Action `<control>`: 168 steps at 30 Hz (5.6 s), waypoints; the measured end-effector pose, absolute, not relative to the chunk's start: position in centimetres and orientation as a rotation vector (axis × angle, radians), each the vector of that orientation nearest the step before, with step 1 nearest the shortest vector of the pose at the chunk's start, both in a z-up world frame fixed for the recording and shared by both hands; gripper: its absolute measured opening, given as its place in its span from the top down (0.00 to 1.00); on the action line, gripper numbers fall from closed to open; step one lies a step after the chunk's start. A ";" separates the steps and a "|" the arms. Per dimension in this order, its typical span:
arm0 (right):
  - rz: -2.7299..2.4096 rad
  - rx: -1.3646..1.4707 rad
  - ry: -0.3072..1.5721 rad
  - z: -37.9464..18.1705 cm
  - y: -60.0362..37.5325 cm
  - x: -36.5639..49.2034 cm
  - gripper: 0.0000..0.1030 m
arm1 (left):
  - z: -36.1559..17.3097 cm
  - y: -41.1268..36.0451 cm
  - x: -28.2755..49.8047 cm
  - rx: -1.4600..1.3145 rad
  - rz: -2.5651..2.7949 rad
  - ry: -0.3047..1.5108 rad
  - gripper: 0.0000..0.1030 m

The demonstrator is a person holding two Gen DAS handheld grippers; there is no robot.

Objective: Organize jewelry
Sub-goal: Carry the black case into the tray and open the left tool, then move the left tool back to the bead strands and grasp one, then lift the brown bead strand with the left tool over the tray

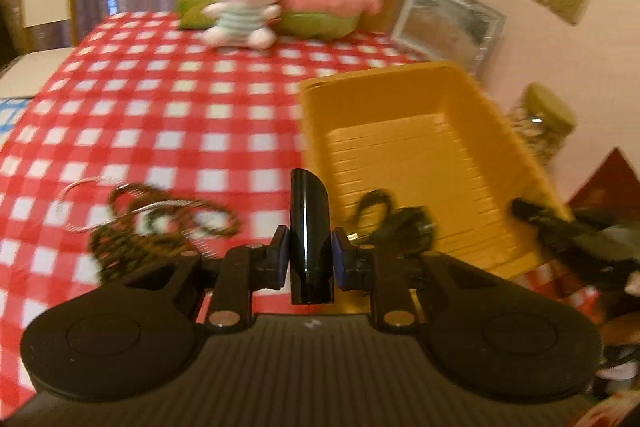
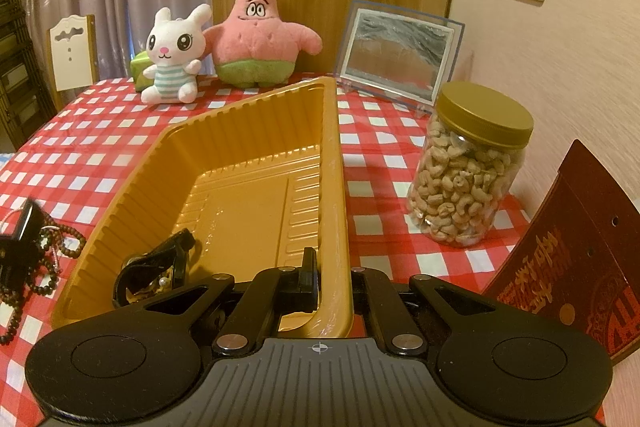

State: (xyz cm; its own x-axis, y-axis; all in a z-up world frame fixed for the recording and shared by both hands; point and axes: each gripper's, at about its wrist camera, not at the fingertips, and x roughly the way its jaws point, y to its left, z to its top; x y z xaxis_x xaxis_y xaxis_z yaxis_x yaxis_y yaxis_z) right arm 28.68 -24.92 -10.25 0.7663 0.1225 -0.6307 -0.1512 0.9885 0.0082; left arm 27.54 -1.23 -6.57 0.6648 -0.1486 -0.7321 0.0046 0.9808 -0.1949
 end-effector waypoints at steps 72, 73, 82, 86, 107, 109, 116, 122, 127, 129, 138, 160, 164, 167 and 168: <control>0.147 -0.043 0.683 -10.3 -24.7 29.0 0.97 | -9.0 10.4 22.6 -0.280 0.209 0.913 0.57; 0.146 -0.043 0.684 -10.3 -24.7 29.0 0.97 | -9.1 10.5 22.6 -0.284 0.208 0.915 0.57; 0.139 -0.050 0.682 -10.2 -24.7 29.1 0.97 | -9.4 11.3 24.2 -0.260 0.164 0.892 0.59; 0.135 -0.058 0.679 -10.2 -24.6 29.1 0.96 | -9.9 12.0 25.8 -0.239 0.154 0.887 0.59; 0.108 -0.042 0.683 -10.4 -24.7 29.3 0.96 | -13.6 14.5 33.8 -0.105 0.116 0.960 0.80; 0.106 -0.041 0.685 -10.4 -24.8 29.4 0.96 | -13.8 14.5 34.2 -0.101 0.104 0.967 0.83; 0.106 -0.043 0.682 -10.4 -24.9 29.5 0.96 | -14.4 13.7 34.6 -0.050 0.094 0.972 0.92; 0.113 -0.047 0.671 -10.1 -24.5 29.7 0.96 | -14.0 13.8 34.4 -0.068 0.094 0.962 0.95; 0.124 -0.067 0.652 -9.7 -24.0 30.0 0.96 | -11.7 13.8 33.4 -0.108 0.066 0.903 0.95; 0.127 -0.065 0.651 -9.7 -23.9 30.2 0.96 | -10.3 13.4 33.0 -0.115 0.047 0.875 0.95; 0.140 -0.060 0.647 -9.8 -24.0 30.4 0.96 | -4.4 11.9 30.9 -0.159 -0.023 0.765 0.95; 0.157 -0.042 0.645 -10.0 -24.0 30.5 0.96 | 6.0 9.9 30.0 -0.120 -0.084 0.573 0.95; 0.159 -0.042 0.643 -9.8 -23.8 30.5 0.96 | 6.6 9.2 29.9 -0.124 -0.103 0.567 0.95; 0.163 -0.041 0.640 -9.6 -23.6 30.5 0.96 | 7.0 8.2 29.8 -0.133 -0.126 0.561 0.95; 0.164 -0.044 0.638 -9.5 -23.5 30.5 0.96 | 7.2 7.9 29.8 -0.138 -0.137 0.559 0.95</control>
